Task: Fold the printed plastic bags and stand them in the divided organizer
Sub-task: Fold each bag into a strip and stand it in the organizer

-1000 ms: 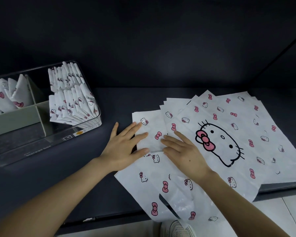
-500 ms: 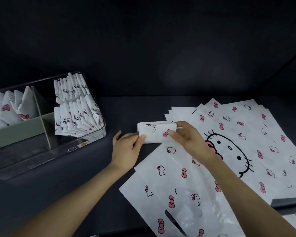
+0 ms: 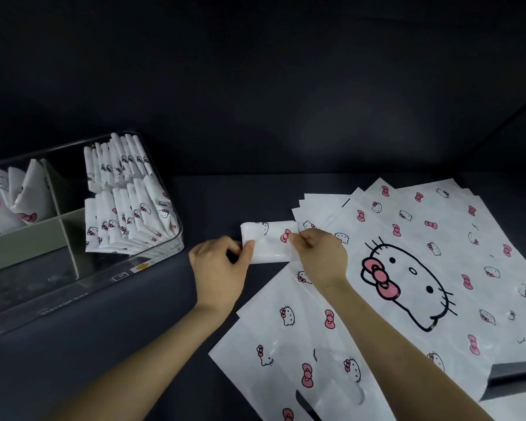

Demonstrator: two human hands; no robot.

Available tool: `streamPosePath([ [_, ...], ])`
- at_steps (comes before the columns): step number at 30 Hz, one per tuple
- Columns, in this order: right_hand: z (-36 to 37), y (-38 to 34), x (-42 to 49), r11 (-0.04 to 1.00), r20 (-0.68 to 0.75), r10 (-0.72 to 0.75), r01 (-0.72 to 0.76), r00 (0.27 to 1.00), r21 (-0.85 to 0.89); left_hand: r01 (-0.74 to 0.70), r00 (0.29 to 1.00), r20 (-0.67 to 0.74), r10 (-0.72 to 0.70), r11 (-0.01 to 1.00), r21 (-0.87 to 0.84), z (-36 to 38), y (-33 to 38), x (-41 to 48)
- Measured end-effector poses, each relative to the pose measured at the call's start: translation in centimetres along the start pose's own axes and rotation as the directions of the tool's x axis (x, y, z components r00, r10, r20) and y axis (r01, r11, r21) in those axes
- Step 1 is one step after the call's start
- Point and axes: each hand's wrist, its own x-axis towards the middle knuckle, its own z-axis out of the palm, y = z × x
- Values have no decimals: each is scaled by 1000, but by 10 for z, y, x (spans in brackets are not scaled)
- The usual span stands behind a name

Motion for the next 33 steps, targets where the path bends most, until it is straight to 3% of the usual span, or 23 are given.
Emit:
streamPosePath([
  [4,1,0,1,1000,2,-5,5,1000,-27,22,1000,-21,-19,991,130,4,0,3],
  [12,-5,-3,3,997,70,19,-13,997,-80,-102,994,55,92,968,230,3,-1,5],
  [15,-5,-5,4,996,75,15,-8,997,-86,-332,943,137,303,881,337,2,0,10],
  [18,-5,-5,4,996,77,1,6,997,-87,-617,783,373,498,696,366,2,0,15],
  [21,-3,-4,5,996,78,-4,11,997,-88,-668,721,521,456,658,347,0,-8,18],
  [24,-3,-7,4,995,70,14,-7,997,-103,-668,702,565,434,676,311,-4,-16,19],
  [29,1,-8,-10,1000,-171,30,-31,985,-2,-659,709,581,400,669,344,-3,-16,17],
  [33,-8,-14,-5,987,24,157,-155,987,-49,-653,719,577,387,660,372,-3,-16,16],
])
